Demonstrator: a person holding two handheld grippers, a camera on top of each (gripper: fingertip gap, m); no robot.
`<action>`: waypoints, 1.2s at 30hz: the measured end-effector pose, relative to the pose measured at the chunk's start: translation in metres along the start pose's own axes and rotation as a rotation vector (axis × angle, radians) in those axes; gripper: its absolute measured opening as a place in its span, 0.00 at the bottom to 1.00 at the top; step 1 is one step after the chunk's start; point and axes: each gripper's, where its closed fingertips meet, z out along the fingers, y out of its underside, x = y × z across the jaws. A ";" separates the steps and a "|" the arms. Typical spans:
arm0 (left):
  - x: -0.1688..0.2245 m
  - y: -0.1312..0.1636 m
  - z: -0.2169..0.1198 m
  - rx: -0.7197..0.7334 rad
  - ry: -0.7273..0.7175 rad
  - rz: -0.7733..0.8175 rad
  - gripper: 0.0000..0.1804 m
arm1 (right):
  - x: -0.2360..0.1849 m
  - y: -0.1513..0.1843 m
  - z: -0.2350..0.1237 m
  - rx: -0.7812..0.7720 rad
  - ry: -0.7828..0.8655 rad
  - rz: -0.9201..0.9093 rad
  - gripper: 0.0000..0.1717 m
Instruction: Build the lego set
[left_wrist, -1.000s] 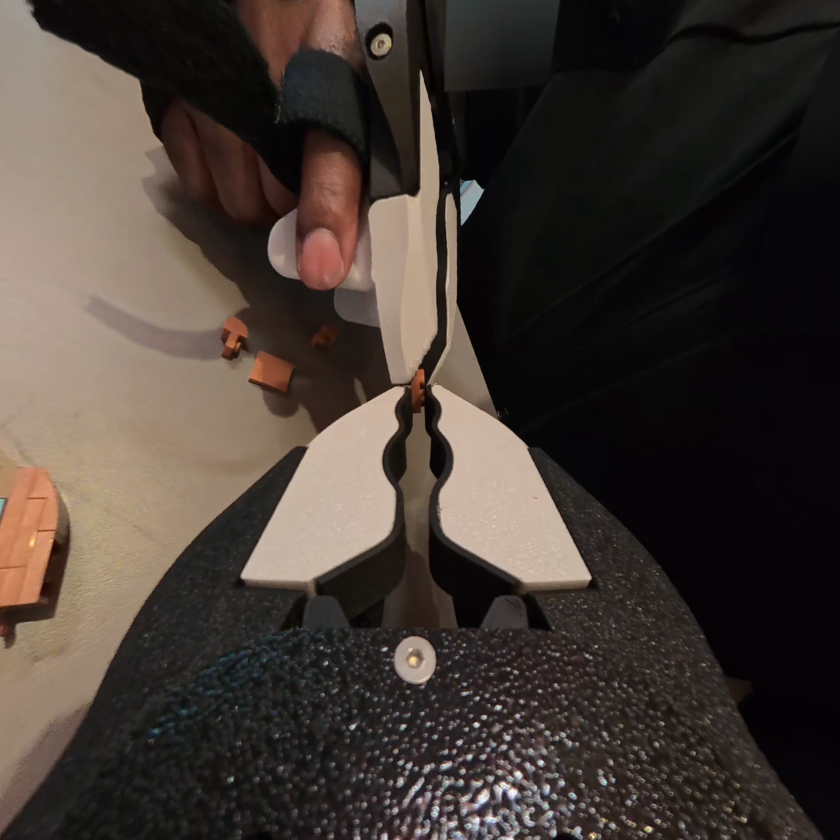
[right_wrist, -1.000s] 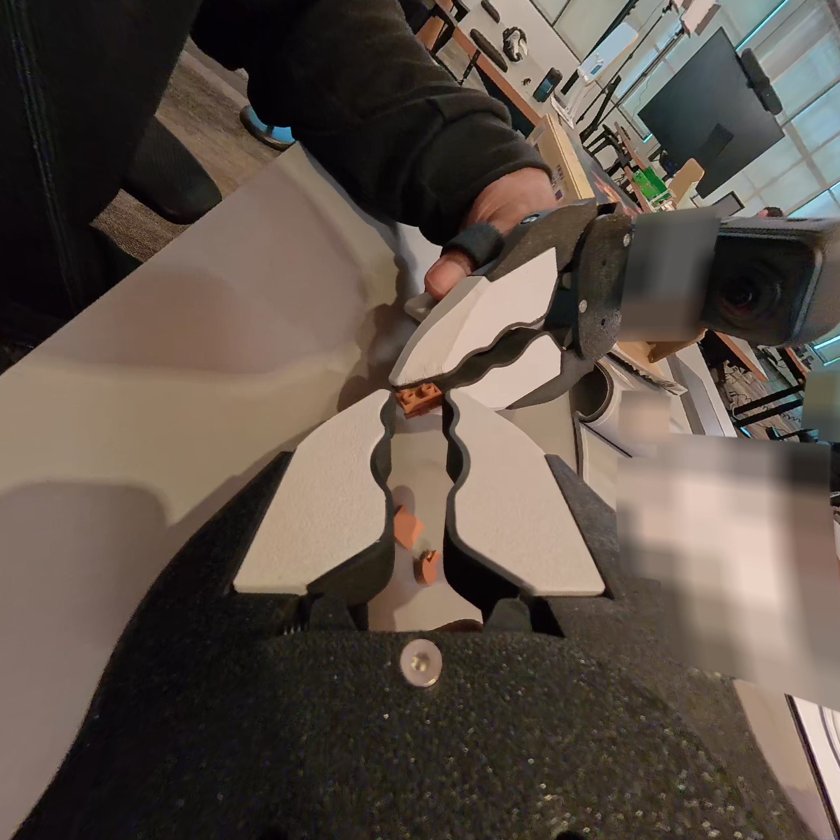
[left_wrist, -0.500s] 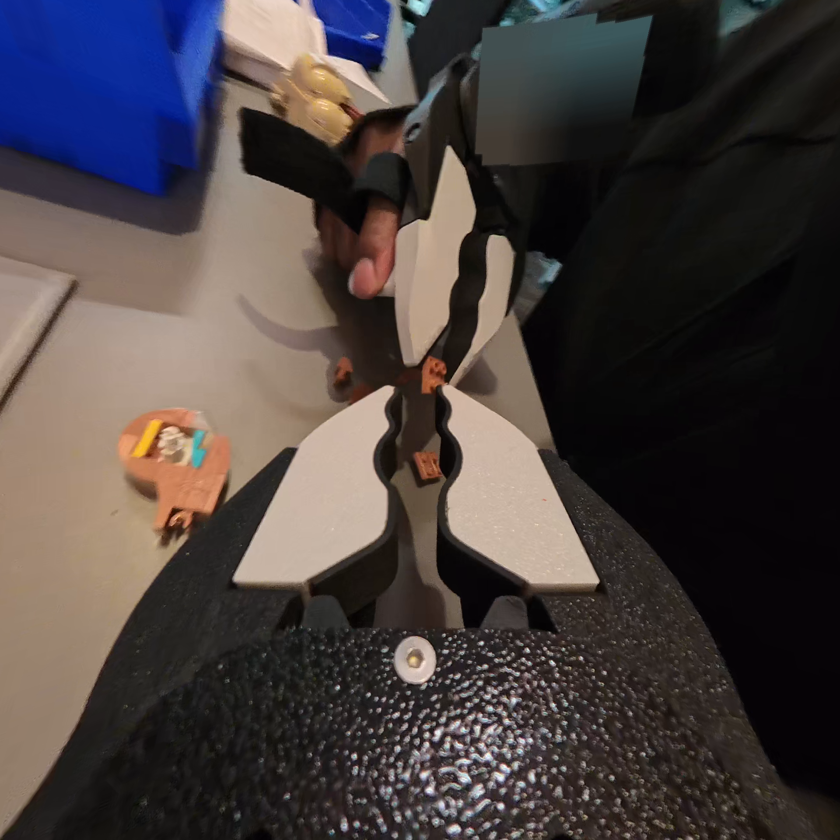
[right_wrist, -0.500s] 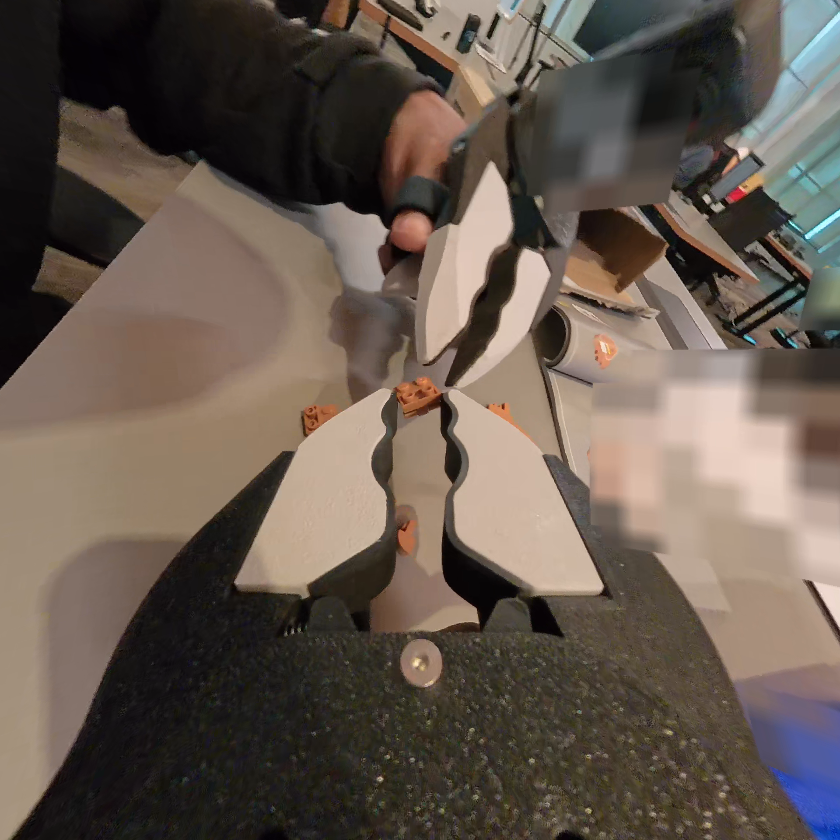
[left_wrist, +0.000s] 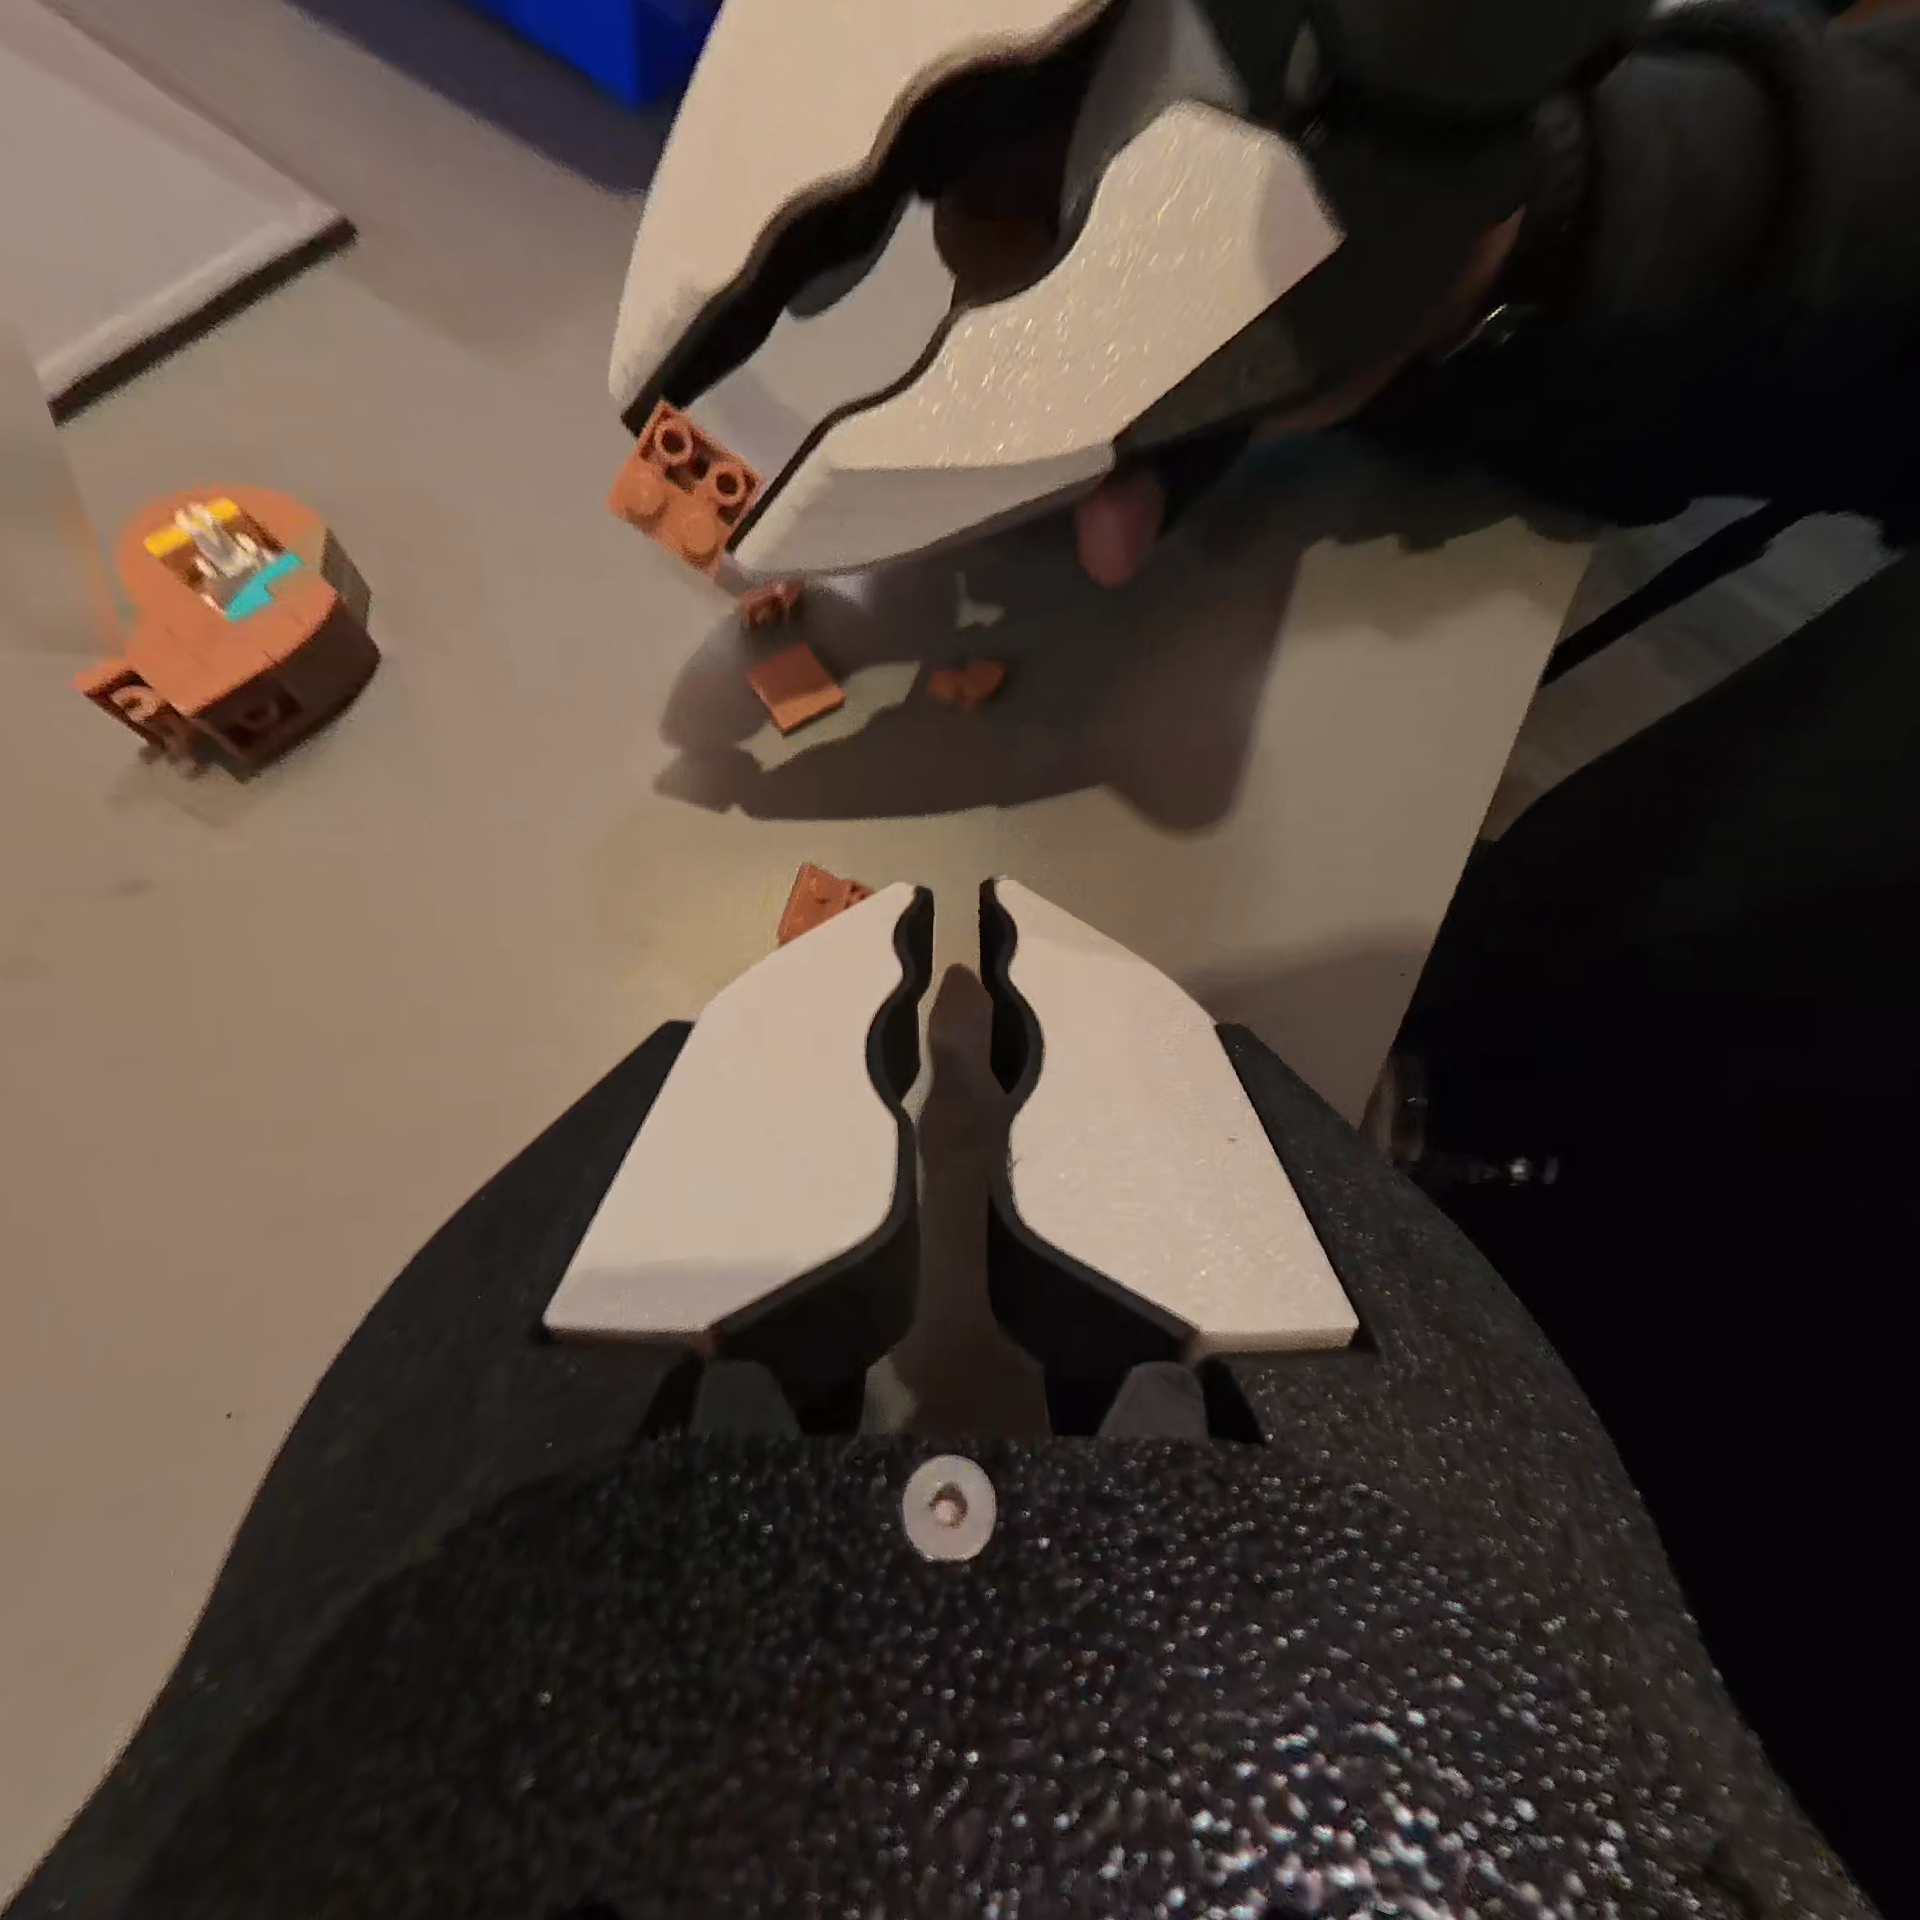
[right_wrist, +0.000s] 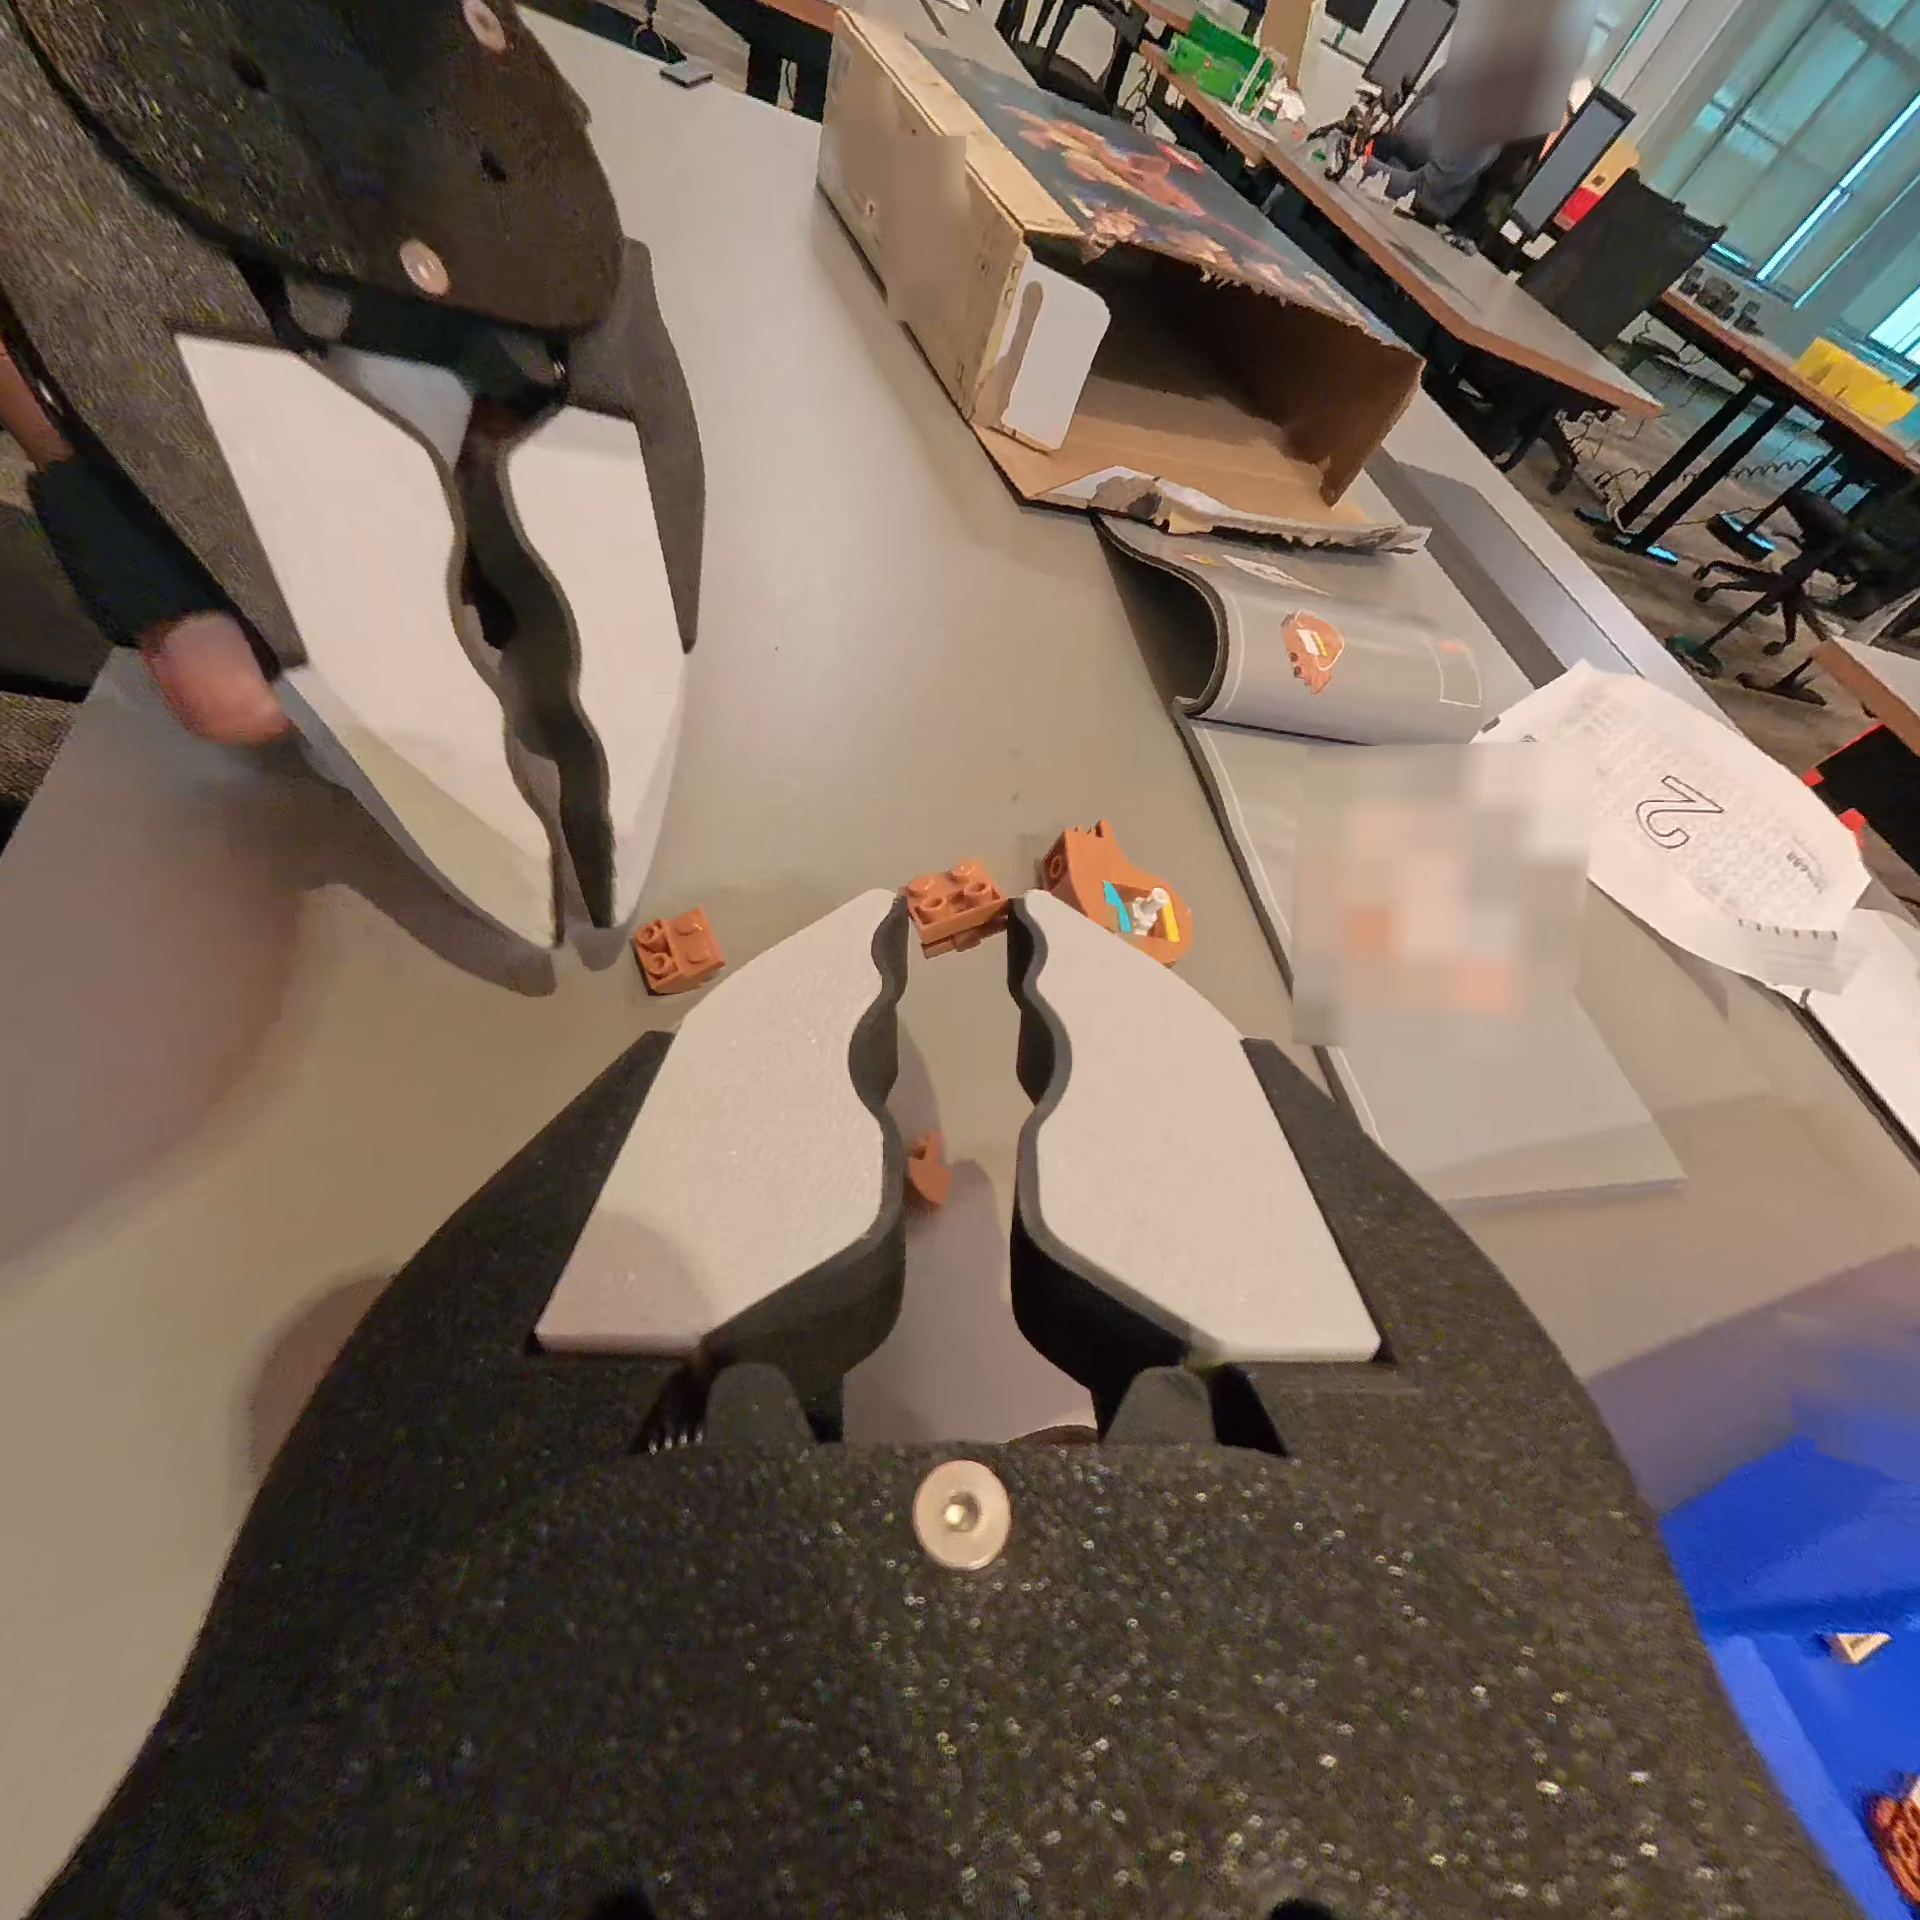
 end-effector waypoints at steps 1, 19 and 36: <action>-0.002 0.005 0.004 -0.029 -0.011 0.000 0.05 | -0.001 0.000 0.000 -0.003 0.001 -0.006 0.10; -0.032 0.005 0.012 -0.079 -0.188 0.017 0.17 | -0.008 0.011 0.005 -0.074 -0.056 0.021 0.10; -0.033 -0.038 -0.008 0.282 -0.039 0.350 0.10 | -0.016 0.000 -0.004 0.020 -0.264 0.248 0.10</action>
